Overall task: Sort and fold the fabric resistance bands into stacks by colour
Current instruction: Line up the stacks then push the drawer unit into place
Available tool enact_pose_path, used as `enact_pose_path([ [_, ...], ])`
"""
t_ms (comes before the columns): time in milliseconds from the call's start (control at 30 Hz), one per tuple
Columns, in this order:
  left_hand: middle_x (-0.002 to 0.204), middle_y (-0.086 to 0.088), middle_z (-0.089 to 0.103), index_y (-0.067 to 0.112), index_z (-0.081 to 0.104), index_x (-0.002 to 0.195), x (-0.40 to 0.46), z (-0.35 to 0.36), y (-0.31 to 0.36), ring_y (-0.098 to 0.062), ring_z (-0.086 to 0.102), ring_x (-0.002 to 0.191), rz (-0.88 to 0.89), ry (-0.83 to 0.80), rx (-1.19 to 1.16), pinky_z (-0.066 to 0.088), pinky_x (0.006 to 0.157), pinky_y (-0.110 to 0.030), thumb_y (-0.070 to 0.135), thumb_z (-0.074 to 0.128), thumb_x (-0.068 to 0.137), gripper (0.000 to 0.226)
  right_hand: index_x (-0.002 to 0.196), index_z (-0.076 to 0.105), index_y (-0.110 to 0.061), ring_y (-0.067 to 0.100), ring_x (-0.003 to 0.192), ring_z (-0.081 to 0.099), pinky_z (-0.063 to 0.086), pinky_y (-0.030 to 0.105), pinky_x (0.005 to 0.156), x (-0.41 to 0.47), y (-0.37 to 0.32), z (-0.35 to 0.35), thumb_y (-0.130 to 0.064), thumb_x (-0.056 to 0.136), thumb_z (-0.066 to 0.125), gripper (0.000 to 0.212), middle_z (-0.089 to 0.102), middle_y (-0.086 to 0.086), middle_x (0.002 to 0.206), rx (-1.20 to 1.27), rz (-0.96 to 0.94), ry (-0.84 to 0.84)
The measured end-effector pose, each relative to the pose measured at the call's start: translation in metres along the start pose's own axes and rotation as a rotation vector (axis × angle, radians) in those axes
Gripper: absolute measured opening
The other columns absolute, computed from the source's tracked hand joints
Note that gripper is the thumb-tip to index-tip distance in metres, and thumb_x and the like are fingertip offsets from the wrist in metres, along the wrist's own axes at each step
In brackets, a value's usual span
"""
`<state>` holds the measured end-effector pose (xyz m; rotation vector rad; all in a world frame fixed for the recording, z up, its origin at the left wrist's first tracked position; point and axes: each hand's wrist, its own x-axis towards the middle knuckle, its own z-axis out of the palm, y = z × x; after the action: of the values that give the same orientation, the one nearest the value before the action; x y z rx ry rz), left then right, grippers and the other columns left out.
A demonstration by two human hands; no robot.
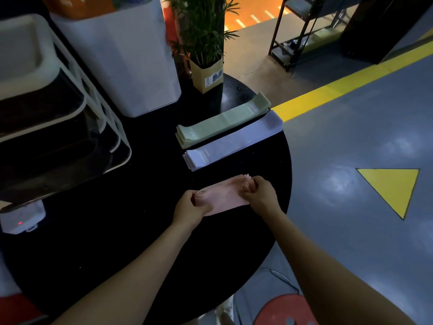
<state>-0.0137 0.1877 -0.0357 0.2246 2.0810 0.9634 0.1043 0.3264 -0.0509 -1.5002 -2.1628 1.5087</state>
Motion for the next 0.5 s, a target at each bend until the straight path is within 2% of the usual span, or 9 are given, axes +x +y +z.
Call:
enact_pose_path([
  [100, 0.085, 0.006, 0.057, 0.016, 0.054, 0.097, -0.004, 0.001, 0.0, -0.005, 0.053, 0.071, 0.033, 0.032, 0.005, 0.039, 0.057, -0.017, 0.005, 0.067, 0.08, 0.024, 0.096, 0.056, -0.006, 0.01, 0.072, 0.053, 0.042, 0.017, 0.063, -0.006, 0.002, 0.002, -0.012, 0.084, 0.066, 0.017, 0.057, 0.0, 0.081, 0.037, -0.003, 0.004],
  [233, 0.091, 0.001, 0.06, 0.016, 0.056, 0.098, -0.014, -0.006, 0.005, -0.013, 0.056, 0.081, 0.07, 0.054, 0.013, 0.041, 0.06, -0.017, 0.004, 0.067, 0.081, 0.024, 0.091, 0.055, -0.008, 0.008, 0.068, 0.053, 0.042, 0.017, 0.06, -0.013, -0.004, -0.001, -0.013, 0.082, 0.069, 0.017, 0.058, 0.0, 0.079, 0.045, -0.038, 0.015],
  [367, 0.096, 0.0, 0.061, 0.014, 0.057, 0.101, -0.026, -0.03, 0.021, -0.016, 0.057, 0.087, 0.095, 0.08, -0.024, 0.041, 0.071, -0.023, 0.006, 0.069, 0.081, 0.025, 0.087, 0.056, -0.004, 0.009, 0.062, 0.049, 0.04, 0.019, 0.058, -0.023, -0.029, -0.008, -0.016, 0.079, 0.071, 0.021, 0.055, 0.0, 0.072, 0.043, -0.101, 0.013],
  [433, 0.094, 0.001, 0.061, 0.015, 0.057, 0.101, -0.035, -0.046, 0.032, -0.014, 0.056, 0.084, 0.135, 0.103, -0.03, 0.041, 0.066, -0.022, 0.007, 0.069, 0.081, 0.025, 0.076, 0.052, -0.012, 0.006, 0.058, 0.046, 0.035, 0.013, 0.051, -0.028, -0.051, -0.013, -0.017, 0.078, 0.072, 0.02, 0.05, -0.004, 0.066, 0.034, -0.161, 0.017],
  [500, 0.093, 0.002, 0.061, 0.015, 0.057, 0.102, -0.047, -0.065, 0.043, -0.012, 0.056, 0.082, 0.183, 0.149, -0.038, 0.041, 0.061, -0.018, 0.007, 0.069, 0.081, 0.025, 0.067, 0.044, -0.021, 0.003, 0.056, 0.043, 0.035, 0.011, 0.048, -0.035, -0.077, -0.017, -0.017, 0.077, 0.073, 0.031, 0.046, -0.007, 0.062, 0.026, -0.232, 0.016],
])
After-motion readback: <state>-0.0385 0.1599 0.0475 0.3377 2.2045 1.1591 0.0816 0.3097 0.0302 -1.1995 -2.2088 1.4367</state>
